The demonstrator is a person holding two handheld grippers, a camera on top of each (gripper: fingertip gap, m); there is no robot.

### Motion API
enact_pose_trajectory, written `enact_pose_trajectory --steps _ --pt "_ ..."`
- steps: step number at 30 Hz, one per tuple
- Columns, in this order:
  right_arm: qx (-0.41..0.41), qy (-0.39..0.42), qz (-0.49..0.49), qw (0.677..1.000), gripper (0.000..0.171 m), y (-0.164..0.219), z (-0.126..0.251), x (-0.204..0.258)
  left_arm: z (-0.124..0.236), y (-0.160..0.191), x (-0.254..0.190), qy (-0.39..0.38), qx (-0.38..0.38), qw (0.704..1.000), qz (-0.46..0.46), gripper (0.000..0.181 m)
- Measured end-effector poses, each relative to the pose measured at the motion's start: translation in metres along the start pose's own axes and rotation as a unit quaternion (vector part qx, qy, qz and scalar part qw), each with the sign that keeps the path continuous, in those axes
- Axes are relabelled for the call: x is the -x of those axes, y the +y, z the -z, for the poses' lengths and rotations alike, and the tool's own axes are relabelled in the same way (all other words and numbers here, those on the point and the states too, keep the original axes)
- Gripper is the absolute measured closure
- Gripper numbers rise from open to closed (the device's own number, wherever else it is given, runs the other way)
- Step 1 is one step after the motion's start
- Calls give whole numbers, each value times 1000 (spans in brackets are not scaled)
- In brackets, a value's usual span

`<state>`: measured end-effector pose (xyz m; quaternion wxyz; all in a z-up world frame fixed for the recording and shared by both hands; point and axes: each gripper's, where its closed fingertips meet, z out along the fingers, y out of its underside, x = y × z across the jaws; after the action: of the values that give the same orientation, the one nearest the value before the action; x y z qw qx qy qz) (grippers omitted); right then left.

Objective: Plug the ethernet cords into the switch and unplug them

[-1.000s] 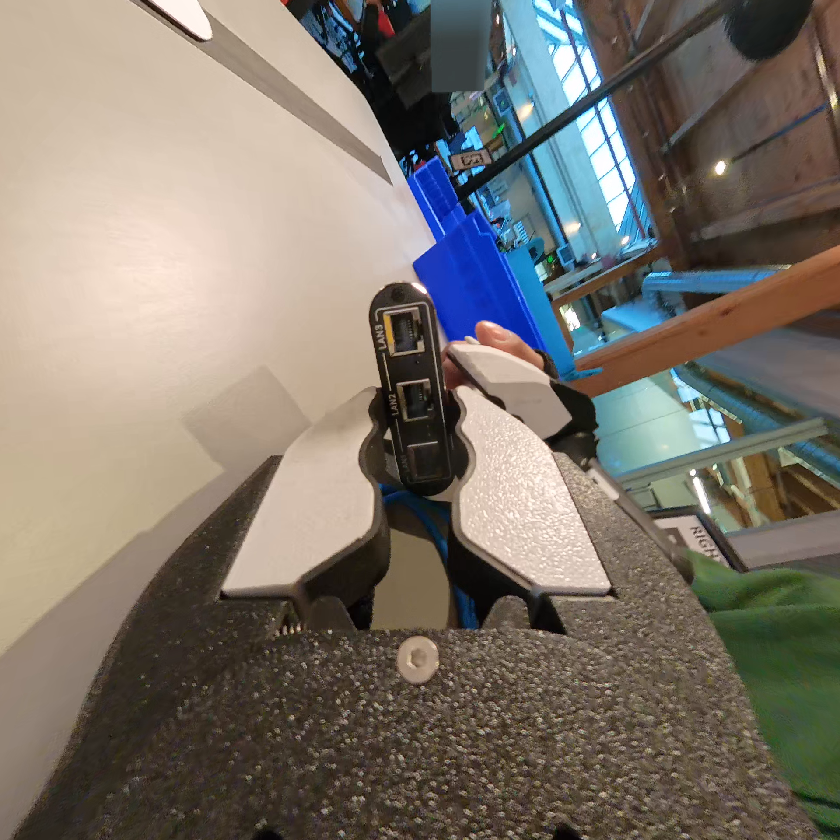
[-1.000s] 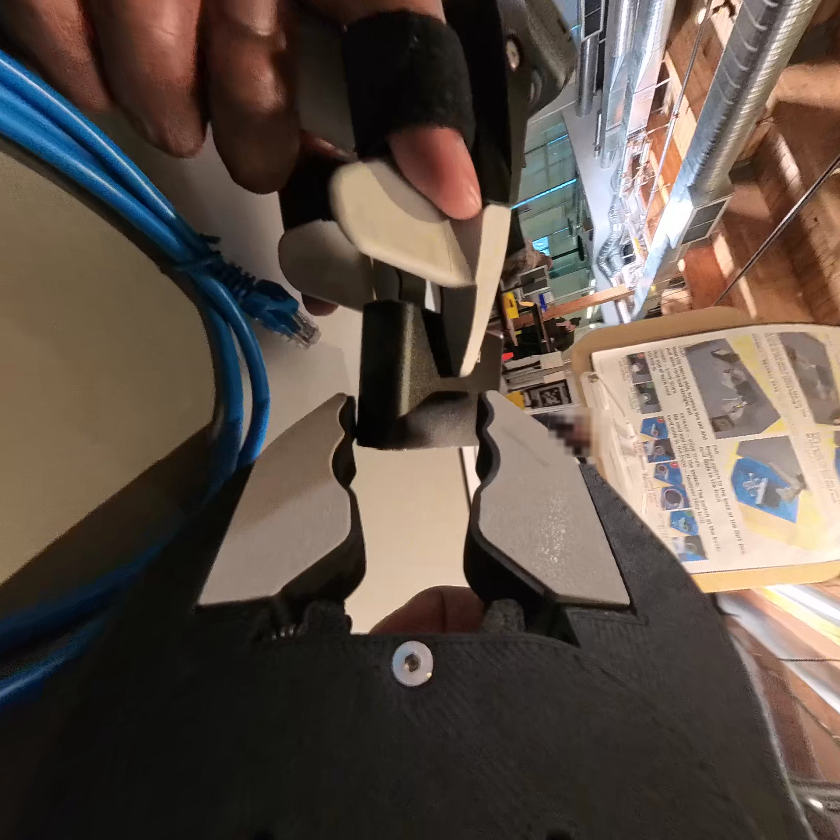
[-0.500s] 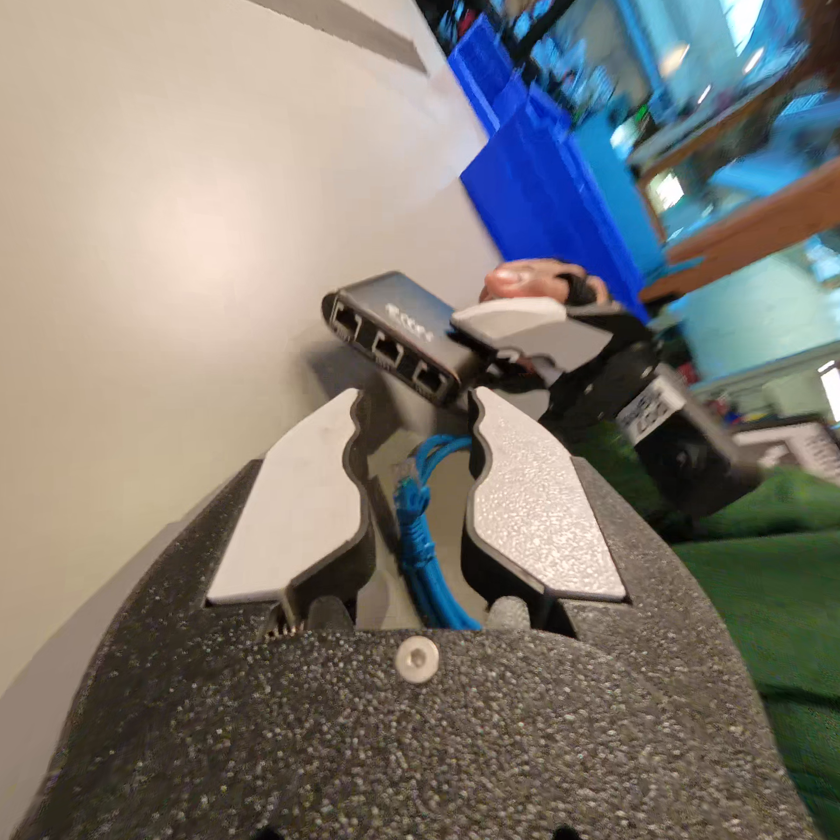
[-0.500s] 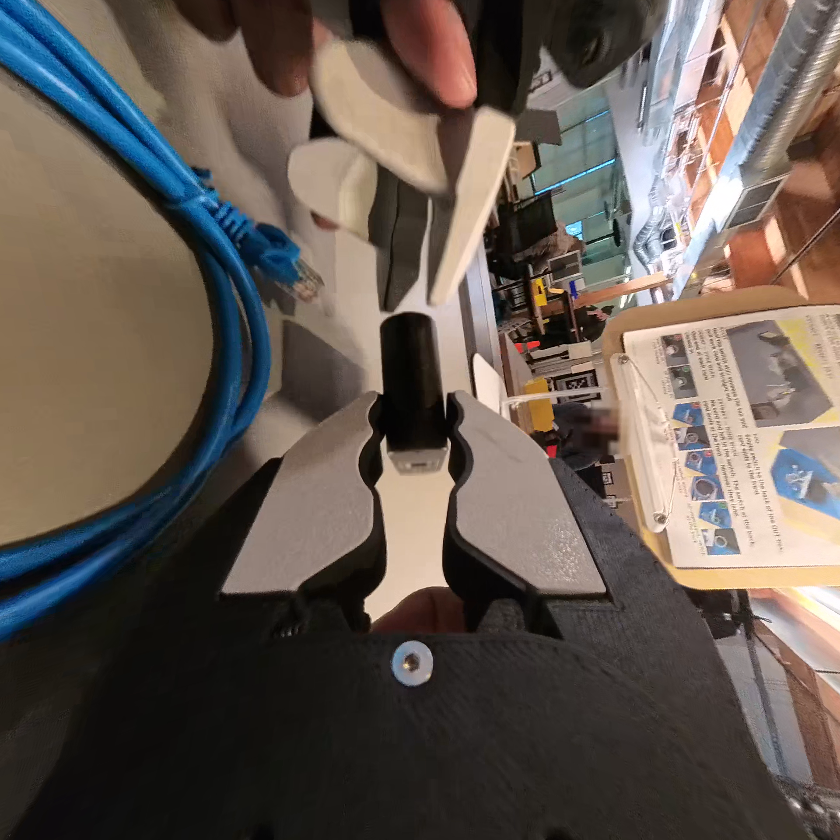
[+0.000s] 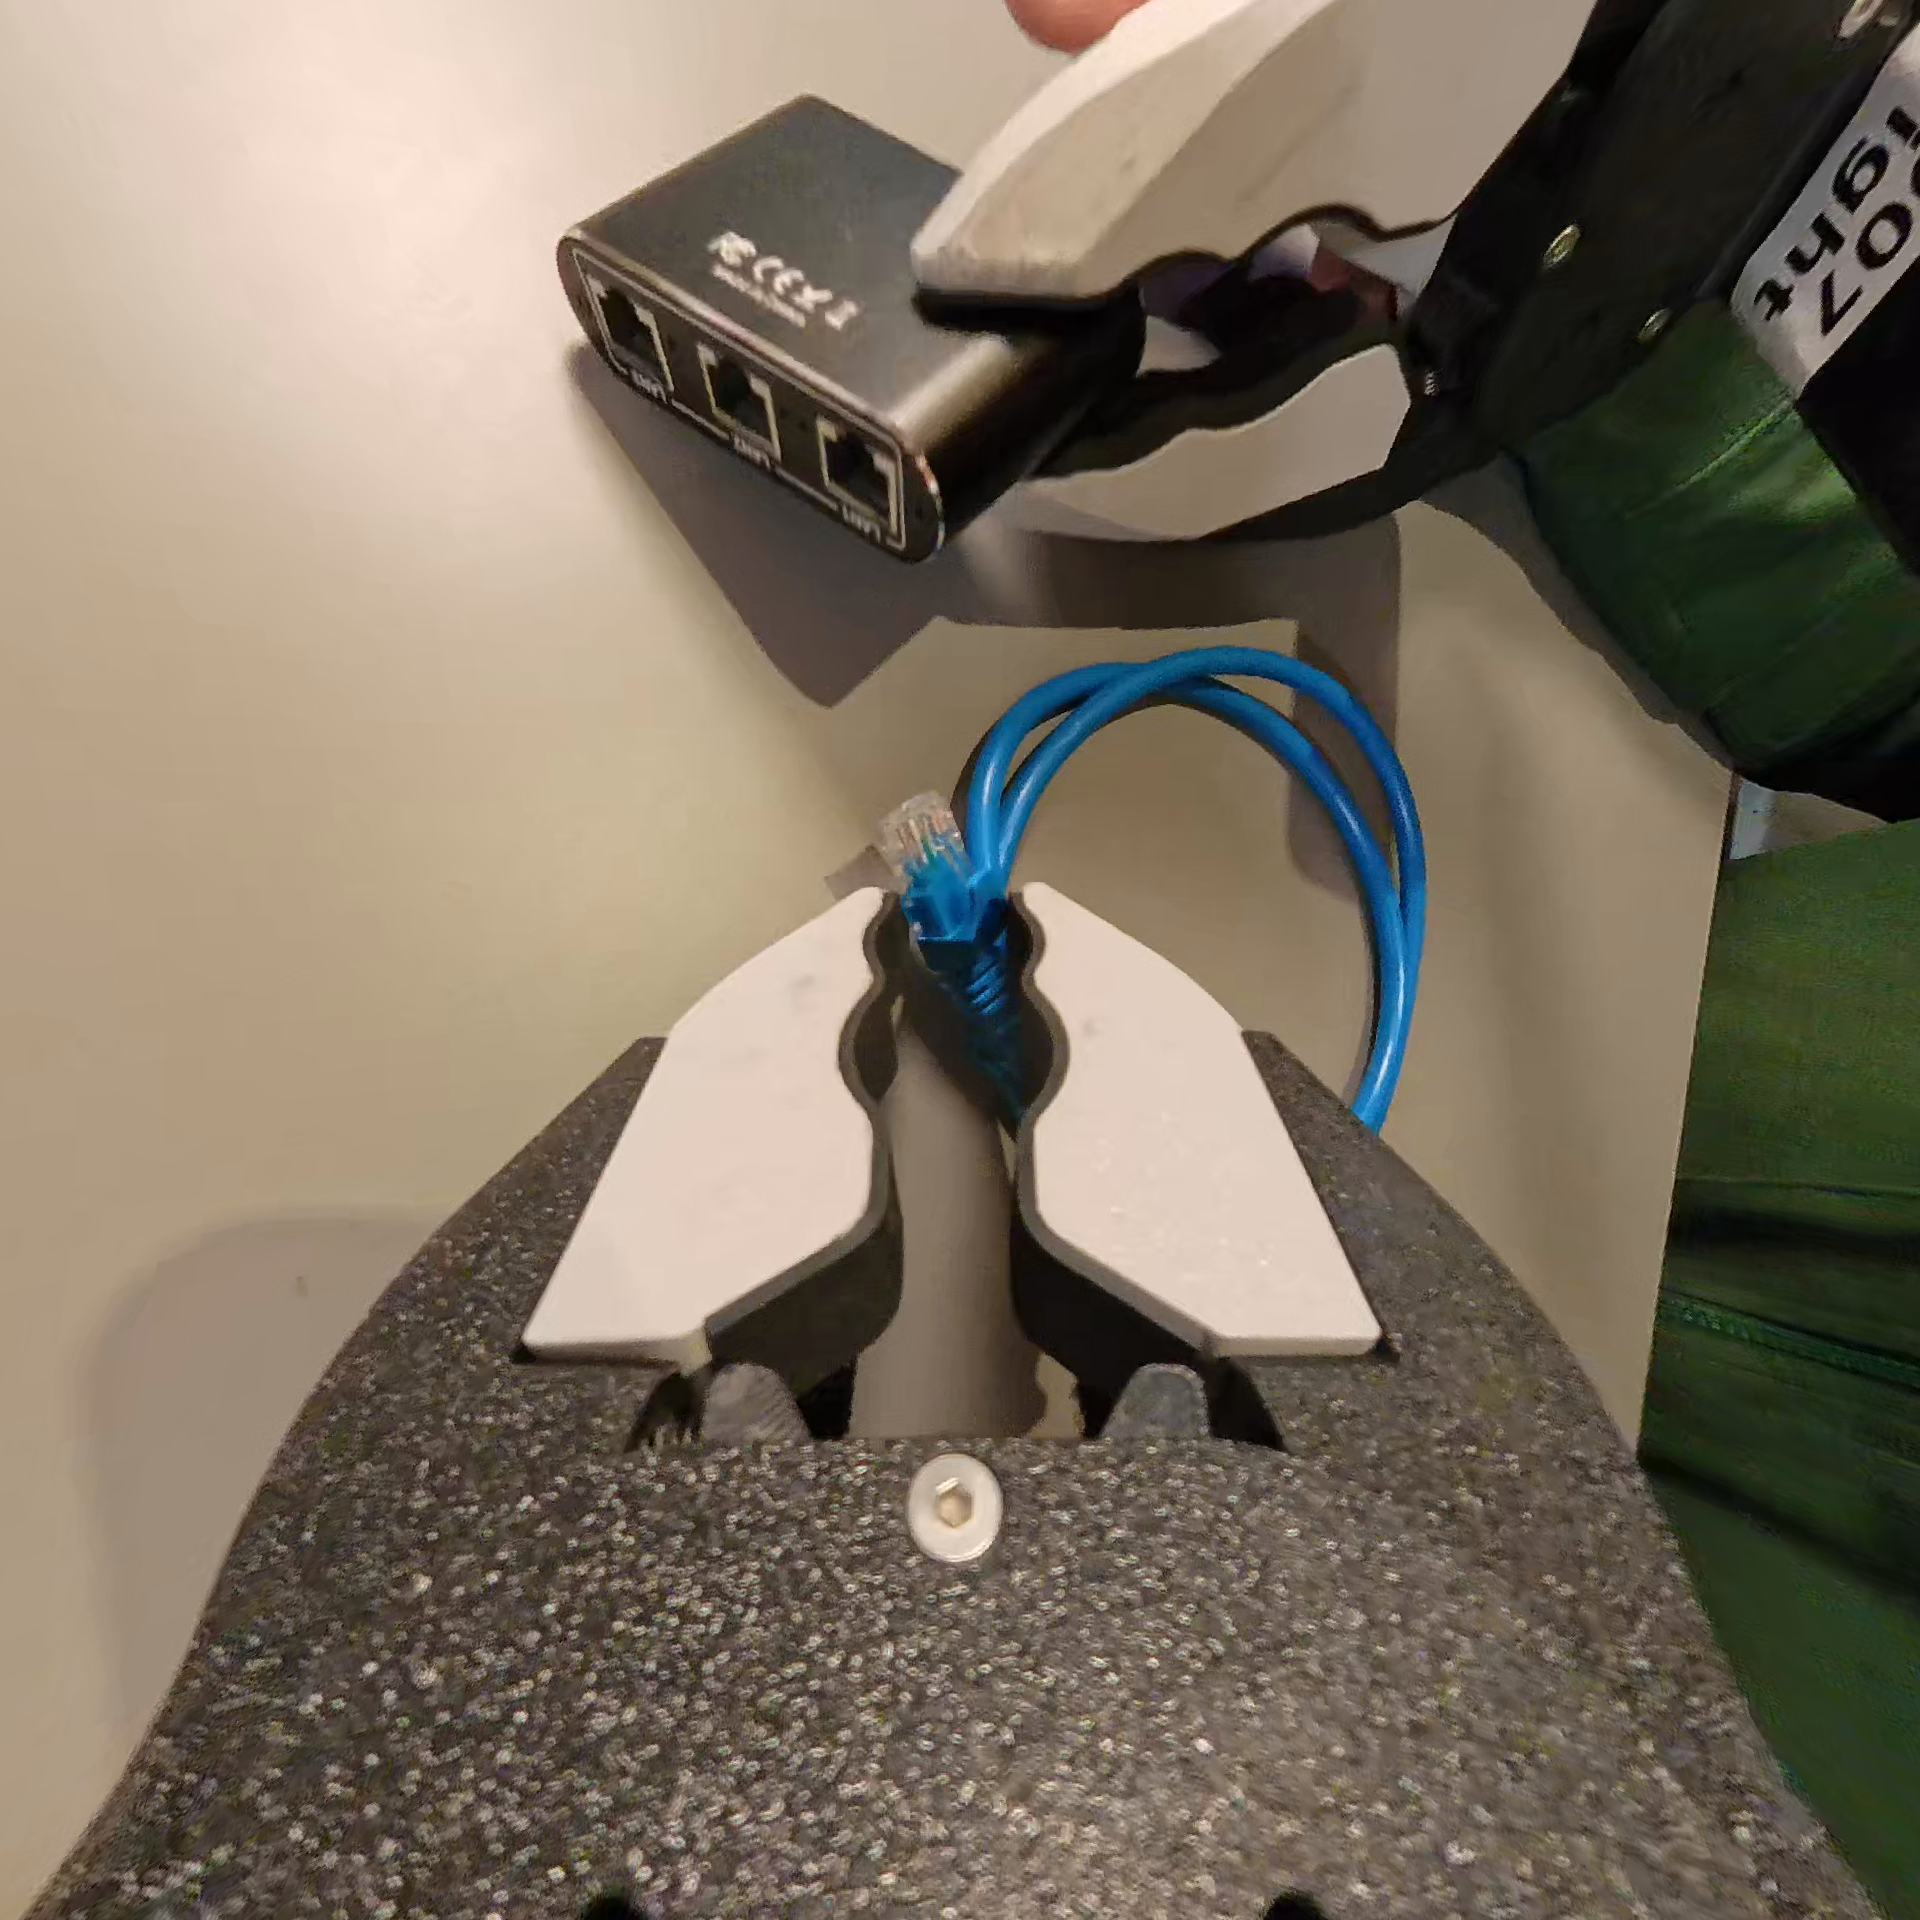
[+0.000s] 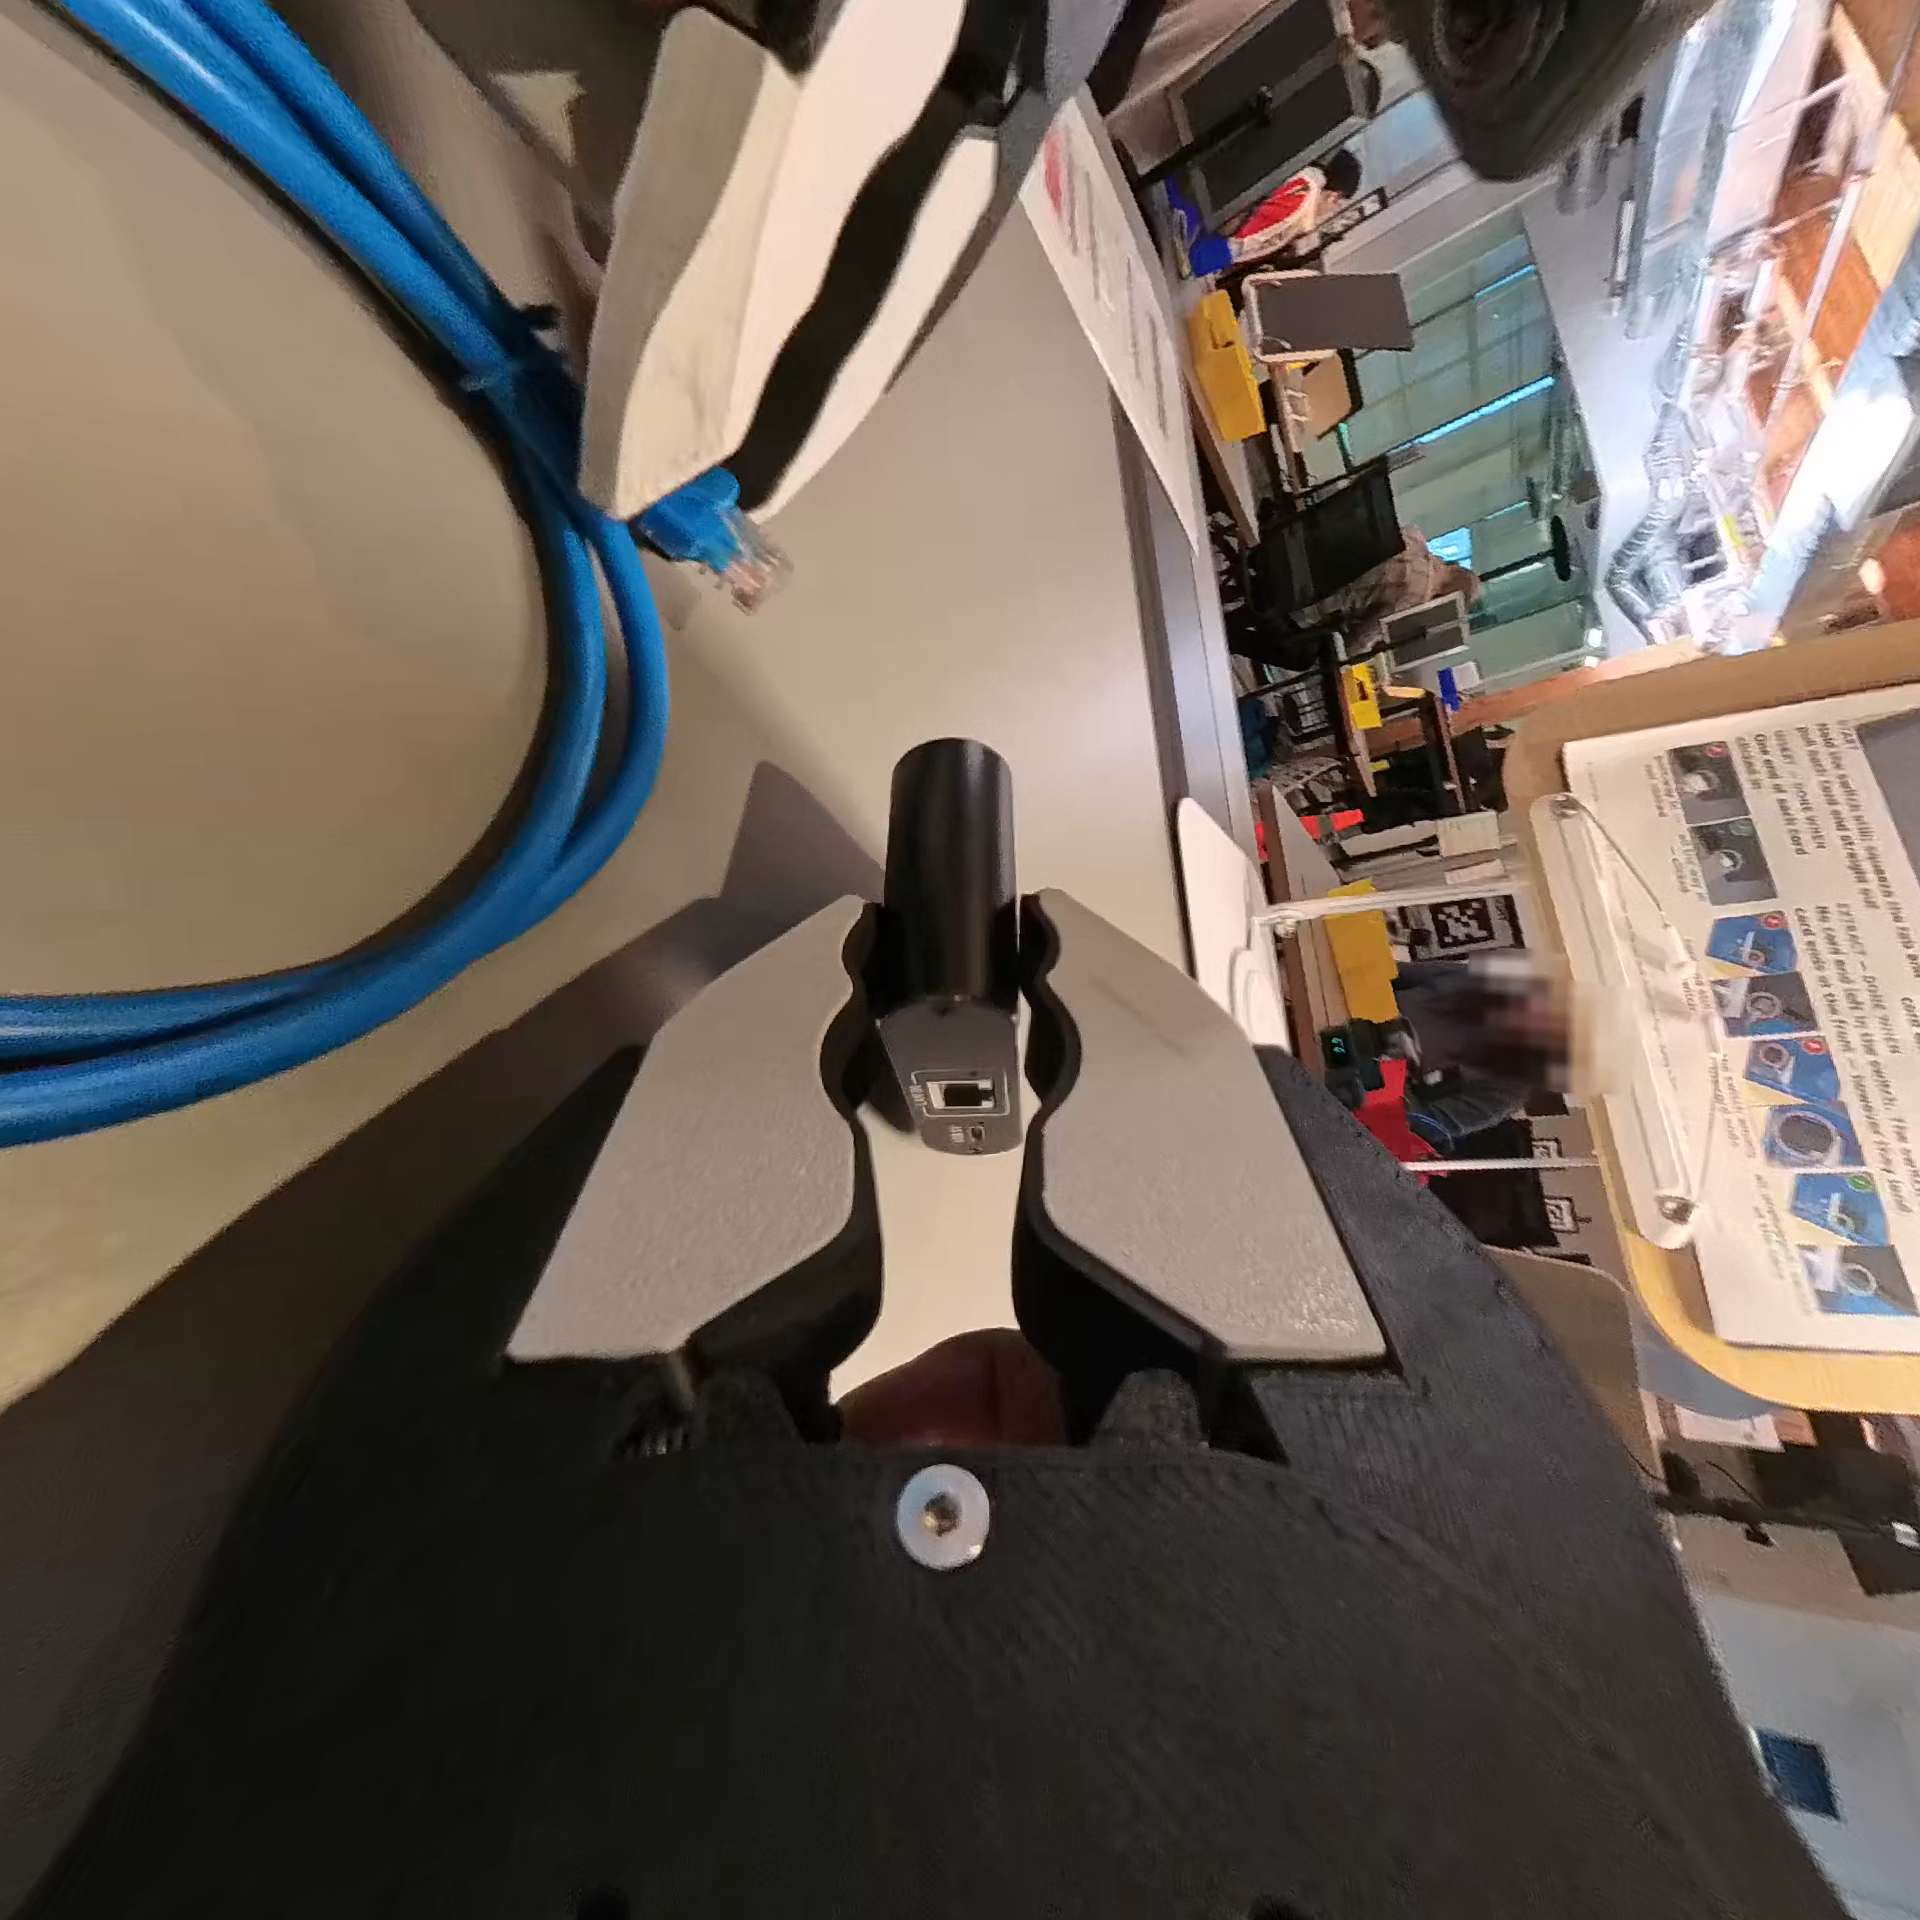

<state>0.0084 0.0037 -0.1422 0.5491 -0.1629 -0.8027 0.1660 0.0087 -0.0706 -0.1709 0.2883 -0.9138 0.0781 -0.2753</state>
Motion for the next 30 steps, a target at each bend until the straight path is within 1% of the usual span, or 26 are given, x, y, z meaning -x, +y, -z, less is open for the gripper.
enact_pose_trajectory --steps 6,8,11,15,19,24,25,30 --pt "-2 -63 -46 997 137 1 6 13 -3 -8 0 -2 -23 1000 -19 163" --pt "5 -70 -58 996 128 2 8 12 -2 -11 -2 4 -35 999 -30 163" --pt "14 -89 -79 993 121 3 13 12 2 -16 -3 6 -47 998 -41 163" --pt "-27 -78 -114 990 129 -16 21 -2 7 -19 -10 26 -59 996 -62 163" --pt "-74 -76 -122 987 137 -43 25 -7 7 -17 -22 69 -57 994 -69 163" --pt "-70 -105 -117 985 137 -55 13 12 5 -21 -35 103 -70 989 -78 163" --pt "-67 -106 -117 985 140 -56 11 14 5 -21 -36 105 -72 989 -79 163" --pt "-66 -81 -80 991 136 -60 5 17 3 -17 -34 102 -59 990 -79 163"
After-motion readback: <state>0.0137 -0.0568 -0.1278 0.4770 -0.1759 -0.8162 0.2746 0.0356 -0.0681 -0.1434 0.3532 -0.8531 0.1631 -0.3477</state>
